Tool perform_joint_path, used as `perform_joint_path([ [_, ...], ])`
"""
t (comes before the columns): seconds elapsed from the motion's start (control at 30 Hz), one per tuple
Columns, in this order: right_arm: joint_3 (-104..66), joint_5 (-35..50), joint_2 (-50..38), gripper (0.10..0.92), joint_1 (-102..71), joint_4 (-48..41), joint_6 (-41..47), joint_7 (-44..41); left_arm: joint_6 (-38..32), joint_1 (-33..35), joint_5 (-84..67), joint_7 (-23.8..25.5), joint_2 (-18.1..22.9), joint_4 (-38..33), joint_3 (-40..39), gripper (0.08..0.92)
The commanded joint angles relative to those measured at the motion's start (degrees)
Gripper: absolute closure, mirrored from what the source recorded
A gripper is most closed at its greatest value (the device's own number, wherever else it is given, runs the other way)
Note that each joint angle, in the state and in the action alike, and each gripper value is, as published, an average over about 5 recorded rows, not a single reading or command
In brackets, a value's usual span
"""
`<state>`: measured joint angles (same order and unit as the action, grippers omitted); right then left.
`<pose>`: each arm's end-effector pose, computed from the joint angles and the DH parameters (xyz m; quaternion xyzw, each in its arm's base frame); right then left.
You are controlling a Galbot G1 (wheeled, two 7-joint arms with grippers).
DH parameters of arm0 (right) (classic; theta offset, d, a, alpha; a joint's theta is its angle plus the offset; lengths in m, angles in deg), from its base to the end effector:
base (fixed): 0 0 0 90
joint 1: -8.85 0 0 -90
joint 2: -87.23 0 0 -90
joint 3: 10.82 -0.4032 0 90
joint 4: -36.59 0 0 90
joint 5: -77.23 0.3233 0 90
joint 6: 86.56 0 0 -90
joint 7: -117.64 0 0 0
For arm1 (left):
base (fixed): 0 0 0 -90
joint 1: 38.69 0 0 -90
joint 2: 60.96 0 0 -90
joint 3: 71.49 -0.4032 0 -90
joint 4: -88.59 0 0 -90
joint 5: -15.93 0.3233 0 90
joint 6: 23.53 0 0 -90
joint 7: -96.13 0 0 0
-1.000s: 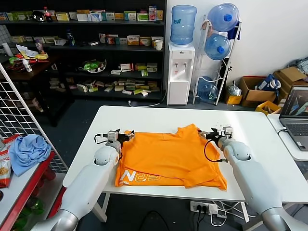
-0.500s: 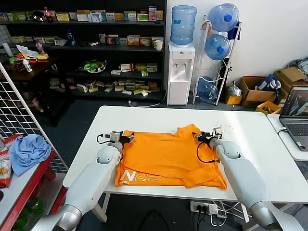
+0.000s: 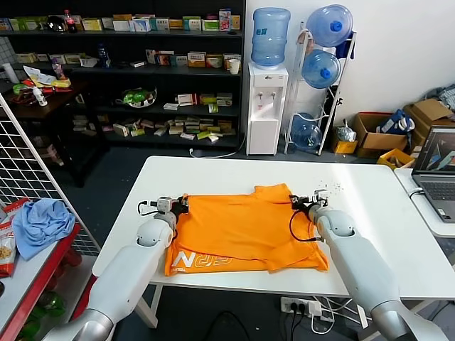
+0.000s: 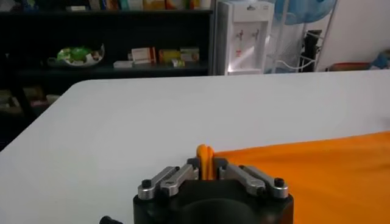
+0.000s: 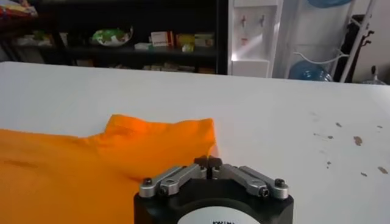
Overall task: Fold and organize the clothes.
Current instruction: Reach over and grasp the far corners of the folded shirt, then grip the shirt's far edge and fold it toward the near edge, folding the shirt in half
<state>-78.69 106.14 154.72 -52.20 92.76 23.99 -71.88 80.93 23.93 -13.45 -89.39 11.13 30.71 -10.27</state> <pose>0.4972 -0.1298 -0.3849 0.1161 -0.9564 -0.0018 0.2679 0.4834 0.0514 -0.4116 -0.0661 -0.9698 -0.0280 0.2330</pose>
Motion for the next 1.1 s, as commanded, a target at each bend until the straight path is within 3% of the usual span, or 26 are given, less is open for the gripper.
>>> perform_joint_path([
  [0.03, 0.09, 2.16, -4.05, 0.900, -6.42, 15.91, 0.89, 4.56, -0.58, 4.81, -0.43, -0.84, -4.25, -10.22, 0.29, 0.847],
  [0.17, -0.87, 1.42, -6.67, 0.900, -12.02, 24.18, 1.91, 7.11, -0.55, 8.93, -1.13, -2.17, -7.43, -18.21, 0.60, 0.906],
  [0.57, -6.35, 0.11, -15.88, 0.900, -31.88, 45.15, 3.84, 11.57, 1.80, 25.12, -2.50, -5.10, -14.81, -40.02, 5.63, 0.907],
  [0.8, -9.44, -2.11, -16.89, 0.900, -39.90, 50.03, 5.60, 13.20, 1.51, 33.76, -0.34, -6.66, -13.79, -47.25, 6.93, 0.907],
  [1.1, -11.68, -5.26, -17.01, 0.900, -46.52, 52.69, 8.56, 13.66, 1.21, 39.33, 3.14, -6.31, -12.02, -48.26, 7.53, 0.907],
])
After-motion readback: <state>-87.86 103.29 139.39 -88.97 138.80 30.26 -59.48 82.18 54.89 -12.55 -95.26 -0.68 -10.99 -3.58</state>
